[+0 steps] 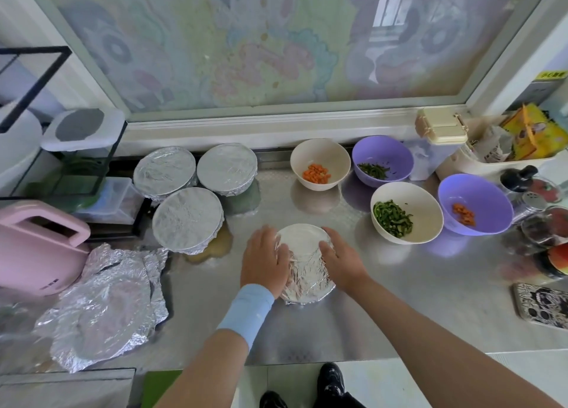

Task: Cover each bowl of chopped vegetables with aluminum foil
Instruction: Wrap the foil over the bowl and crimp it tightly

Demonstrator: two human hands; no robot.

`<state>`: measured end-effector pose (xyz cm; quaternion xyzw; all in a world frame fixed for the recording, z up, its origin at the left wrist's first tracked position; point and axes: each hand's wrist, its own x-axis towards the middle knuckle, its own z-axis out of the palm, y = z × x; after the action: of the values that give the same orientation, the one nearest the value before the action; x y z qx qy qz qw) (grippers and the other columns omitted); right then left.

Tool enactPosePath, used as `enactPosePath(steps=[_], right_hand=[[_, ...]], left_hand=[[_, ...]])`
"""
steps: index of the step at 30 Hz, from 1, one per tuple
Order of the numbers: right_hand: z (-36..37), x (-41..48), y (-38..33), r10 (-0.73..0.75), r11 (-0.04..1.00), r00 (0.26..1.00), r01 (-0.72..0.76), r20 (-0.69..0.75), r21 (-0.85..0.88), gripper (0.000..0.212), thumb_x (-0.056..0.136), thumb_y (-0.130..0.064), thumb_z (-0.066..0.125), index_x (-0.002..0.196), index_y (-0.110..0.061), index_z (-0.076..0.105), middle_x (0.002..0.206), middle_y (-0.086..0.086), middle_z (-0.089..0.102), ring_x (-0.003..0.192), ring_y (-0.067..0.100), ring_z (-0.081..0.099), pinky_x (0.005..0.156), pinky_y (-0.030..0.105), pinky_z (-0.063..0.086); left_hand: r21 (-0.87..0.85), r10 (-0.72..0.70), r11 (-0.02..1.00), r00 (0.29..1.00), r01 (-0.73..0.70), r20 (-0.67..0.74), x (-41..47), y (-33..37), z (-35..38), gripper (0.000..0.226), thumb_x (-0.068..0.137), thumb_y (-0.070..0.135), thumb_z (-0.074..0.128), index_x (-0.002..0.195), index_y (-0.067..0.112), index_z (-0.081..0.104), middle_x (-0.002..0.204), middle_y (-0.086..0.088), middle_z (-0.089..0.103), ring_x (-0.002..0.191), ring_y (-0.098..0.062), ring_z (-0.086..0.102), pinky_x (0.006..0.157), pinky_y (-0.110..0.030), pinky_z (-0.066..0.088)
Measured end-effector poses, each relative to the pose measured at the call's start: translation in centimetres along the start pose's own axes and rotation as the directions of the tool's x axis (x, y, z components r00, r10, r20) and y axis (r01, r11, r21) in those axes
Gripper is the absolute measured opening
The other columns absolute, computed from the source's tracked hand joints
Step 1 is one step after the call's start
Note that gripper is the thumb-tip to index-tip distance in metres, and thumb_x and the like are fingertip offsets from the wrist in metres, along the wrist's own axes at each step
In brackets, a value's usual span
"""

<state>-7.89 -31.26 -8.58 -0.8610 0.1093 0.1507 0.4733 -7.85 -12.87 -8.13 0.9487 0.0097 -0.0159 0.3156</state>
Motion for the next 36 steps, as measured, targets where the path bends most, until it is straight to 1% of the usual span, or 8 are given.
enactPosePath(steps=[4, 9, 14, 18, 23, 26, 30, 36], right_hand=[[0.9, 0.5, 0.0, -0.02, 0.982, 1.0, 0.017, -0.016, -0.19, 0.053, 0.102, -0.038, 0.039, 0.152, -0.021, 0.031, 0.158, -0.001, 0.028, 0.145, 0.015, 0.024, 0.116, 0.028, 0.018], [3.5, -1.9, -0.8, -0.032, 0.994, 0.987, 0.015, -0.16, -0.106, 0.061, 0.102, -0.032, 0.039, 0.156, -0.017, 0.015, 0.162, -0.001, 0.016, 0.149, 0.012, 0.011, 0.119, 0.028, 0.011], [3.8, -1.6, -0.5, -0.042, 0.997, 0.983, 0.029, -0.182, -0.072, 0.058, 0.101, -0.029, 0.044, 0.154, -0.017, 0.023, 0.16, -0.002, 0.022, 0.147, 0.011, 0.017, 0.118, 0.026, 0.014], [3.2, -2.0, -0.6, 0.011, 1.0, 0.98, -0.013, -0.198, -0.008, 0.06, 0.102, -0.031, 0.04, 0.155, -0.018, 0.017, 0.162, -0.003, 0.013, 0.149, 0.012, 0.012, 0.121, 0.031, 0.014], [4.5, -2.7, -0.9, 0.261, 0.936, 0.959, -0.225, -0.107, 0.27, 0.061, 0.1, -0.044, 0.039, 0.154, -0.03, 0.015, 0.157, 0.0, 0.029, 0.141, 0.02, 0.034, 0.118, 0.039, 0.026], [5.4, -1.6, -2.3, 0.294, 0.895, 0.956, -0.271, -0.013, 0.354, 0.064, 0.094, -0.055, 0.042, 0.151, -0.04, 0.017, 0.153, 0.0, 0.036, 0.136, 0.023, 0.042, 0.114, 0.046, 0.032], [6.0, 0.5, -4.2, 0.239, 0.89, 0.97, -0.233, 0.034, 0.392, 0.061, 0.093, -0.053, 0.043, 0.149, -0.036, 0.026, 0.148, 0.0, 0.042, 0.133, 0.023, 0.044, 0.113, 0.047, 0.034], [6.1, 1.9, -4.2, 0.23, 0.909, 0.972, -0.233, 0.052, 0.345, 0.05, 0.092, -0.051, 0.046, 0.14, -0.037, 0.041, 0.131, 0.002, 0.058, 0.113, 0.021, 0.058, 0.103, 0.047, 0.046]], left_hand=[[0.05, 0.181, 0.98, 0.965, -0.194, 0.191, 3.0, 0.8, 1.0, 0.049, 0.101, 0.033, 0.036, 0.148, 0.02, 0.038, 0.154, 0.002, 0.037, 0.142, -0.015, 0.029, 0.118, -0.032, 0.021], [0.095, 0.191, 0.975, 0.978, -0.199, 0.083, 3.0, 0.1, 2.5, 0.055, 0.094, 0.047, 0.023, 0.135, 0.026, 0.054, 0.137, 0.009, 0.054, 0.127, -0.013, 0.047, 0.105, -0.036, 0.039], [0.006, 0.122, 0.992, 0.989, -0.123, 0.082, 2.9, 0.0, 2.3, 0.038, 0.101, 0.035, 0.034, 0.133, 0.03, 0.055, 0.135, 0.013, 0.054, 0.124, -0.011, 0.046, 0.103, -0.033, 0.04], [-0.171, 0.003, 0.985, 0.995, 0.013, 0.096, 2.3, -0.6, 1.6, 0.04, 0.102, 0.031, 0.035, 0.138, 0.024, 0.051, 0.142, 0.008, 0.05, 0.131, -0.013, 0.043, 0.111, -0.035, 0.035], [-0.425, -0.249, 0.859, 0.958, 0.286, 0.14, 1.2, -1.0, -0.1, 0.044, 0.103, 0.033, 0.035, 0.145, 0.022, 0.042, 0.15, 0.004, 0.041, 0.138, -0.014, 0.037, 0.115, -0.03, 0.026], [-0.519, -0.329, 0.773, 0.93, 0.364, 0.163, 1.3, -1.5, -1.1, 0.046, 0.103, 0.035, 0.034, 0.147, 0.024, 0.039, 0.152, 0.003, 0.038, 0.139, -0.017, 0.036, 0.117, -0.036, 0.026], [-0.534, -0.364, 0.745, 0.915, 0.399, 0.176, 1.8, -3.5, -2.4, 0.047, 0.103, 0.035, 0.033, 0.149, 0.026, 0.034, 0.154, 0.003, 0.035, 0.139, -0.018, 0.035, 0.117, -0.036, 0.026], [-0.36, -0.279, 0.868, 0.936, 0.342, 0.216, 2.4, -4.8, -3.4, 0.052, 0.101, 0.033, 0.039, 0.151, 0.021, 0.029, 0.154, -0.002, 0.033, 0.14, -0.02, 0.035, 0.114, -0.036, 0.027]])
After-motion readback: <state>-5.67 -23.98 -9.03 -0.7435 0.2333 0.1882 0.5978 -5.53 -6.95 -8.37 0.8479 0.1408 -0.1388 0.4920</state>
